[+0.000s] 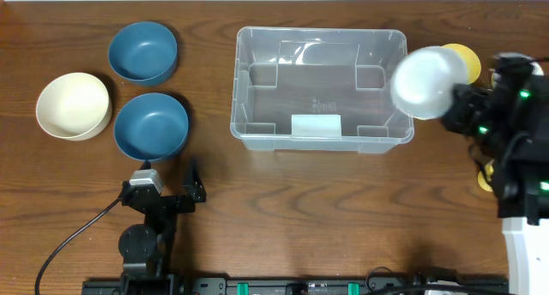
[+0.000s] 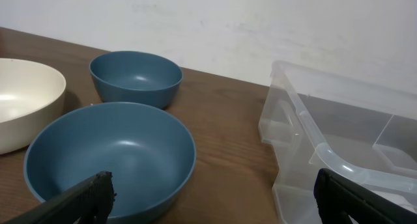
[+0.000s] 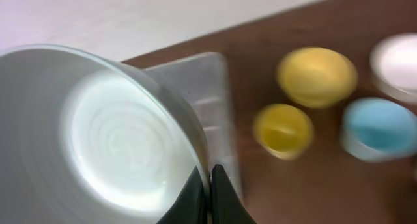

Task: Pack container
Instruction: 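Lift the white bowl and carry it over the clear bin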

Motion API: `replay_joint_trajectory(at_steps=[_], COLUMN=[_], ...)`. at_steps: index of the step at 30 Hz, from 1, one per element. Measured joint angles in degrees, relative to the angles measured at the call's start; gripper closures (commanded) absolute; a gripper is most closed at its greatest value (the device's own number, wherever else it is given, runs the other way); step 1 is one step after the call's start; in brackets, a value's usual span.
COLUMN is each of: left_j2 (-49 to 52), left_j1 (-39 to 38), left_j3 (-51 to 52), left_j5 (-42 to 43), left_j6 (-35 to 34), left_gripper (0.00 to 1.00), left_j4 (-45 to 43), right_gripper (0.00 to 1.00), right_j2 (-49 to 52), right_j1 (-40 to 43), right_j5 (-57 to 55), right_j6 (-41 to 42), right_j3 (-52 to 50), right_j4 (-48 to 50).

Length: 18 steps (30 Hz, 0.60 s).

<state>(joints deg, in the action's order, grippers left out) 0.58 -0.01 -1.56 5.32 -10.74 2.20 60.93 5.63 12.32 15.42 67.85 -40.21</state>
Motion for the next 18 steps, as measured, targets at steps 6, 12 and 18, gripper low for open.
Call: replay_joint_trajectory(at_steps=[6, 12, 18], left_j2=[0.00, 0.00, 0.00], left_j1=[0.00, 0.00, 0.00], left_j3=[0.00, 0.00, 0.02], left_j5=[0.00, 0.00, 0.00], left_j6=[0.00, 0.00, 0.00], left_gripper=[0.02, 0.02, 0.02], left_j4=[-0.02, -0.02, 0.00], right_gripper=[0.99, 0.99, 0.99], right_j2=[7.26, 16.74, 25.20], right_j1=[-11.45, -16.04, -16.11], right_j5=[-5.75, -12.00, -14.47], right_j6=[0.59, 1.95, 2.14], right_j3=[0.07, 0.07, 0.07], right_j4=[6.95, 9.81, 9.86])
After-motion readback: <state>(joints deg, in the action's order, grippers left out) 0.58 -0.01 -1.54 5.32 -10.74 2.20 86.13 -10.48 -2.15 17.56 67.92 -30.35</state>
